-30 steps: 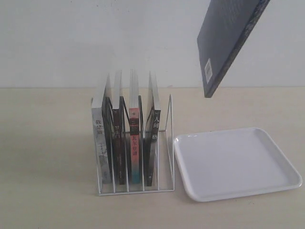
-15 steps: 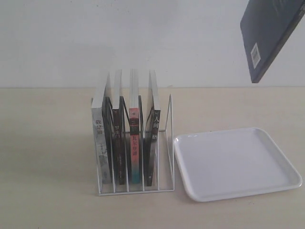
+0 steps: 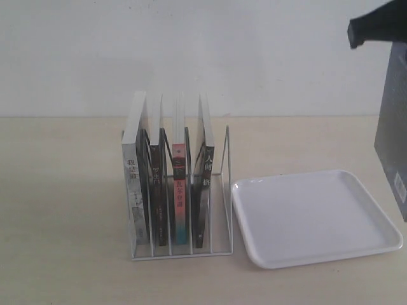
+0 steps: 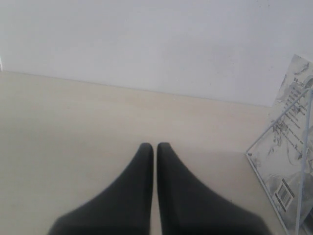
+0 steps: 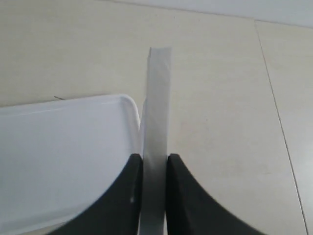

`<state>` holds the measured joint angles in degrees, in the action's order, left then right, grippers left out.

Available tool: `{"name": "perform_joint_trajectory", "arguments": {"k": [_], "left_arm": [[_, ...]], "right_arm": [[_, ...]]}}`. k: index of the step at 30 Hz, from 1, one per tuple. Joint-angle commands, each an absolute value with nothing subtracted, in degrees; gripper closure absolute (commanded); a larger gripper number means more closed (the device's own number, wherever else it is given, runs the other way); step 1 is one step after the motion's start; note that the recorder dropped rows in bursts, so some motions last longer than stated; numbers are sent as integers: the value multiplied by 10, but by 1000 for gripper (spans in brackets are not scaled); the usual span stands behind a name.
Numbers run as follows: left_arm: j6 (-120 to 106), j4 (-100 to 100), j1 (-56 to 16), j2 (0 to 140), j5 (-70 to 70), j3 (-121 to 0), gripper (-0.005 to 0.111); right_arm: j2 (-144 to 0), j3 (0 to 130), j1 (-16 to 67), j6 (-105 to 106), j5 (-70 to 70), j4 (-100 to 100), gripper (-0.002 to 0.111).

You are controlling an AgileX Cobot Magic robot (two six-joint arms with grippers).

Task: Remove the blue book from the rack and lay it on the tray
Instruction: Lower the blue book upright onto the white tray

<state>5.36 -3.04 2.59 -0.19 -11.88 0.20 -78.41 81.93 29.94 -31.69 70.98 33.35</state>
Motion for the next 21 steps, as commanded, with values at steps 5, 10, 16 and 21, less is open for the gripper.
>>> {"name": "perform_joint_trajectory", "arguments": {"k": [5, 10, 16, 21], "left_arm": [[59, -36, 28, 0, -115, 0, 103], [59, -36, 28, 0, -115, 0, 103], [59, -36, 28, 0, -115, 0, 103], [59, -36, 28, 0, -115, 0, 103]], "right_arm": [[-792, 699, 296, -343, 556, 406, 108], [-841, 687, 296, -340, 518, 440, 108], [-866, 687, 297, -312, 478, 441, 108], [-880, 687, 297, -300, 485, 441, 108]]}}
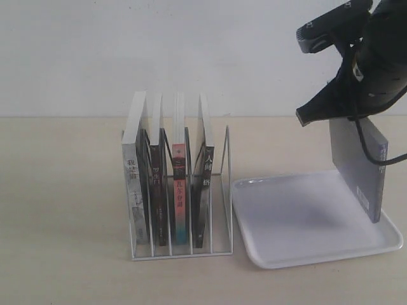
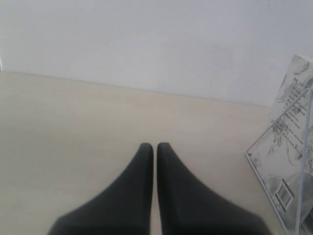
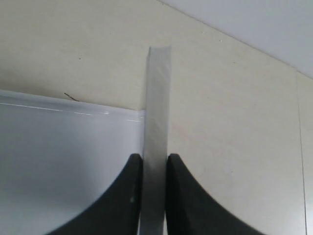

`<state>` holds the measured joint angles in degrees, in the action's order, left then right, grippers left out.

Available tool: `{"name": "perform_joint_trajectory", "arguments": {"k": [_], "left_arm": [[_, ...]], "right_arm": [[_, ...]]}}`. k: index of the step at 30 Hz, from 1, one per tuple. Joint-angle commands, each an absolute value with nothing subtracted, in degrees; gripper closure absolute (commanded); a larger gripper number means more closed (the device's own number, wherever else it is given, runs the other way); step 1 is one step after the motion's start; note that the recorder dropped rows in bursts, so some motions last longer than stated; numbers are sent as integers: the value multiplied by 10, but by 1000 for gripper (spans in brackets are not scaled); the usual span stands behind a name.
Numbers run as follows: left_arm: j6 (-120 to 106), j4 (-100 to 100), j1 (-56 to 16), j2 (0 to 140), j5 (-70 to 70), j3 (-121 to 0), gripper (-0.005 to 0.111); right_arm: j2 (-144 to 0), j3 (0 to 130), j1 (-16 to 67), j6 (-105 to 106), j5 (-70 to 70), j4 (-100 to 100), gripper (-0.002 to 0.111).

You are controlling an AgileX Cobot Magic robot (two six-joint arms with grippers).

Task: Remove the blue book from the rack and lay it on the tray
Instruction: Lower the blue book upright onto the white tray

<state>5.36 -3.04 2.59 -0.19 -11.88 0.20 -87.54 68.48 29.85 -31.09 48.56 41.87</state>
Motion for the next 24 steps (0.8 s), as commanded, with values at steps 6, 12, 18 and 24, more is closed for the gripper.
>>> {"name": "perform_joint_trajectory", "arguments": {"k": [6, 12, 18, 24], "left_arm": [[59, -36, 28, 0, -115, 0, 103], [59, -36, 28, 0, -115, 0, 103], [59, -36, 28, 0, -115, 0, 103], [59, -36, 28, 0, -115, 0, 103]], "right_arm": [[-896, 687, 297, -300, 486, 437, 108], [-907, 687, 297, -299, 492, 440, 108], [-917, 687, 297, -299, 492, 438, 108], [-922, 687, 297, -299, 484, 415, 108]]}}
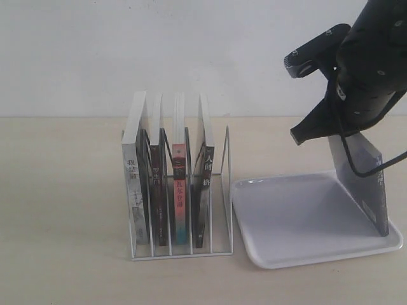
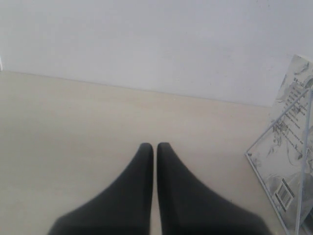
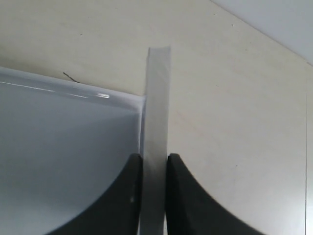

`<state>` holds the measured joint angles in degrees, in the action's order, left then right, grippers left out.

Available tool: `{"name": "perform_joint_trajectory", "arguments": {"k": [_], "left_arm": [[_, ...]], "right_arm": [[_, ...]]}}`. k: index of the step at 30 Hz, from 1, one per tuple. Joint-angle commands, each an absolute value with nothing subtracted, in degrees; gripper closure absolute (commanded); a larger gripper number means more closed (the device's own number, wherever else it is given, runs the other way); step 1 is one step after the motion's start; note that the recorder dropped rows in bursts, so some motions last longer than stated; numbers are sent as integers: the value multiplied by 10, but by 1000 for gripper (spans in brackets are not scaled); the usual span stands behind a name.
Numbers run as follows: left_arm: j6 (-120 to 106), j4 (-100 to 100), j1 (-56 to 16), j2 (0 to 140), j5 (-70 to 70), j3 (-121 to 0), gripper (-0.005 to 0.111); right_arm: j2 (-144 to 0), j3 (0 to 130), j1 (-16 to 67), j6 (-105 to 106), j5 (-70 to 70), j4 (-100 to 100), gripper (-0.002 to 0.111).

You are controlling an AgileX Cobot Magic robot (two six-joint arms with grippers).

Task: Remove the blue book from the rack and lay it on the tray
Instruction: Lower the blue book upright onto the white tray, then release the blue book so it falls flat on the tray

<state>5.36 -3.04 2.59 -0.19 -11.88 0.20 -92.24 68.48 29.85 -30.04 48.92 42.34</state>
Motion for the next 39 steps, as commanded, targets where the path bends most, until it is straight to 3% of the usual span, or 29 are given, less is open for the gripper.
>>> {"name": "perform_joint_trajectory", "arguments": {"k": [1, 13, 15, 16, 19, 21, 39], "left_arm": [[59, -36, 28, 0, -115, 0, 103], [59, -36, 28, 0, -115, 0, 103], [59, -36, 28, 0, -115, 0, 103], [59, -36, 28, 0, -115, 0, 103], [59, -36, 28, 0, -115, 0, 103], [59, -36, 28, 0, -115, 0, 103], [59, -36, 28, 0, -115, 0, 103]], "right_arm": [[-922, 687, 297, -299, 484, 411, 108], [-922, 687, 297, -279, 456, 343, 108], [-922, 687, 297, -279, 456, 337, 98], [-922, 687, 297, -279, 456, 336, 86], [-922, 687, 297, -274, 453, 322, 67], [-922, 687, 297, -259, 445, 299, 60], [-919, 687, 297, -251, 414, 263, 60]]}}
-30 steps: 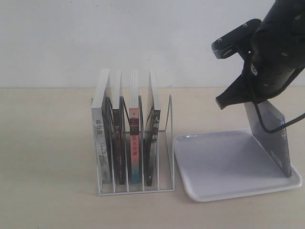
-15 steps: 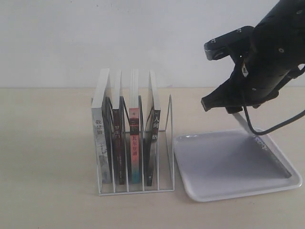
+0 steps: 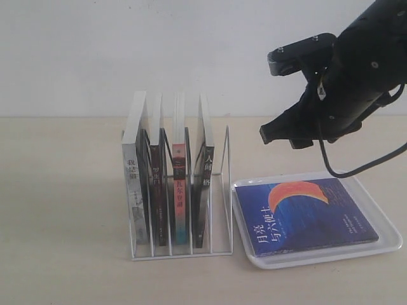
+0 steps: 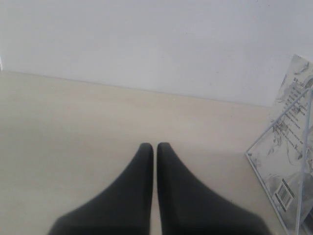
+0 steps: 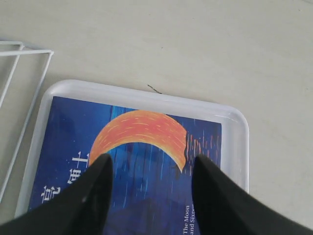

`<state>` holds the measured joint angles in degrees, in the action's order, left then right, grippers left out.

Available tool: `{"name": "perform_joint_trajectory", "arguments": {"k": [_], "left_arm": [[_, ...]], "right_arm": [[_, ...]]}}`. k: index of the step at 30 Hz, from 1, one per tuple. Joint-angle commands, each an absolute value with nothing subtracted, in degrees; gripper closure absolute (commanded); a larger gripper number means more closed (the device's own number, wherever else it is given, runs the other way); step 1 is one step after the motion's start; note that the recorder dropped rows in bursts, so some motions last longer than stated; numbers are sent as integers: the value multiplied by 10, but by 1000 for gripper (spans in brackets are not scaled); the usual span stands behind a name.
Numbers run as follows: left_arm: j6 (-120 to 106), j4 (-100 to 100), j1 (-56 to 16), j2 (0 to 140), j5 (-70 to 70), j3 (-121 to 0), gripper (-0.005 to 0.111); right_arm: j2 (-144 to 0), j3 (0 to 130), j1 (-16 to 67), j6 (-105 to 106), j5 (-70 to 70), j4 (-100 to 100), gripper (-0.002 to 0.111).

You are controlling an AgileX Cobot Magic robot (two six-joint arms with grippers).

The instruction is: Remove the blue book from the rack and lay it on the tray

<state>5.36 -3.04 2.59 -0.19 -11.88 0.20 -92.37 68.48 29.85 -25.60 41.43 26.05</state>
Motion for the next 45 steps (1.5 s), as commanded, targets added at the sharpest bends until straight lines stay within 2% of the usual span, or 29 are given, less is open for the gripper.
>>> {"name": "perform_joint_trajectory", "arguments": {"k": [1, 9, 27, 39, 45], "left_arm": [[59, -36, 28, 0, -115, 0, 103], [59, -36, 28, 0, -115, 0, 103], [59, -36, 28, 0, -115, 0, 103], [59, -36, 28, 0, -115, 0, 103], [59, -36, 28, 0, -115, 0, 103]], "right_arm": [[-918, 687, 297, -251, 416, 263, 60], [-868, 687, 297, -251, 431, 264, 60], [-756, 685, 298, -228, 567, 219, 60], [-732, 525, 298, -189, 441, 44, 60], [-732, 471, 298, -85, 431, -100, 61]]}}
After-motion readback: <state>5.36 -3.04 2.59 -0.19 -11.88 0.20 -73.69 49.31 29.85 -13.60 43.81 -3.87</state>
